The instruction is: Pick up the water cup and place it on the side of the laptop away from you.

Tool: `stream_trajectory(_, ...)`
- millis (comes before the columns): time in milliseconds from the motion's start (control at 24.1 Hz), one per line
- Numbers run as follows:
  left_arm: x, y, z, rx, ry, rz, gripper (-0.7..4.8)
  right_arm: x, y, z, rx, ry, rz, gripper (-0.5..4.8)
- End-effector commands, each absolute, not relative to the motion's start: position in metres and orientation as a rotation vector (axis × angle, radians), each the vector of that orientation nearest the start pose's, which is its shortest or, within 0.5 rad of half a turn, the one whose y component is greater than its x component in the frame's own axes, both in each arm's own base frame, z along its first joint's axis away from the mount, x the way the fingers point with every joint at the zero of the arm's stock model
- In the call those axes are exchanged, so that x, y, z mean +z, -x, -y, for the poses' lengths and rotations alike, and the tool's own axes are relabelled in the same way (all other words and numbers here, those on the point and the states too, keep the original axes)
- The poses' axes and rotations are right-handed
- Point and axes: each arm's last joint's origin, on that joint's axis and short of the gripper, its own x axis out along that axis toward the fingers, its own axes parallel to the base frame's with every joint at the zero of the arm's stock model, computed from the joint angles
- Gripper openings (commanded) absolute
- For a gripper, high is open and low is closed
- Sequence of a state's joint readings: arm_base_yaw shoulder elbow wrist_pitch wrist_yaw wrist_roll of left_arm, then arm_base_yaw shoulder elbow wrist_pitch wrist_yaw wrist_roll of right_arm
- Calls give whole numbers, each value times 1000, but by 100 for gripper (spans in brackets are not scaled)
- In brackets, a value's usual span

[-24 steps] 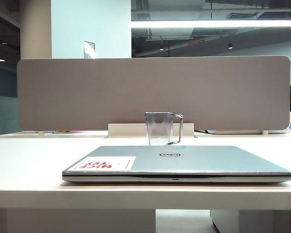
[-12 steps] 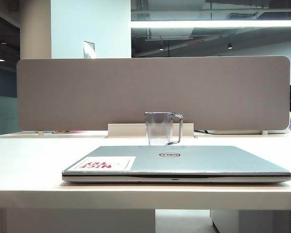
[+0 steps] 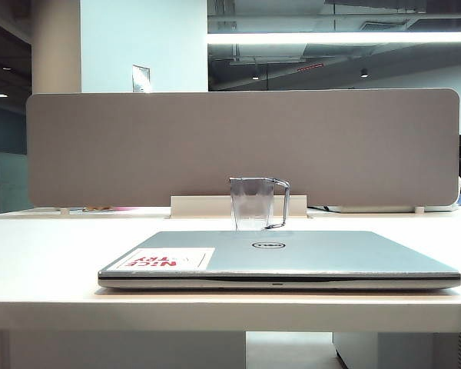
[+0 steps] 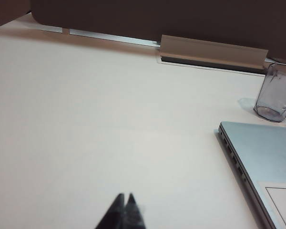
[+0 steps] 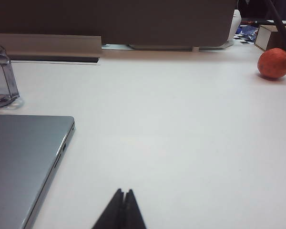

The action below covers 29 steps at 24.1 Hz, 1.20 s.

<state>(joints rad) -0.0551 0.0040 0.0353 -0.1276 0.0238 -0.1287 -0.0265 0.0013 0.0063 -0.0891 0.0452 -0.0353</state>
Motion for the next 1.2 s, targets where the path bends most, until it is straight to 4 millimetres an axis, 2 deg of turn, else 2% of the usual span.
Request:
stream_trajectory(41, 162, -96, 6, -77, 127, -70, -6, 156, -97, 4, -75, 38, -79, -1)
stream_trajectory(705, 158, -97, 6, -78, 86, -83, -5, 156, -97, 4, -75, 38, -79, -1)
stream_trajectory(747, 158, -97, 6, -79, 122, -83, -5, 156, -97, 4, -75, 38, -79, -1)
stream_trajectory(788, 161, -97, 6, -80, 228, -57, -5, 156, -97, 4, -75, 38, -79, -1)
stream_trajectory(913, 170, -97, 6, -82, 237, 36, -5, 156, -97, 4, -75, 38, -79, -1)
stream_trajectory(1203, 169, -97, 6, -83, 236, 30, -5, 156, -97, 4, -75, 38, -79, -1)
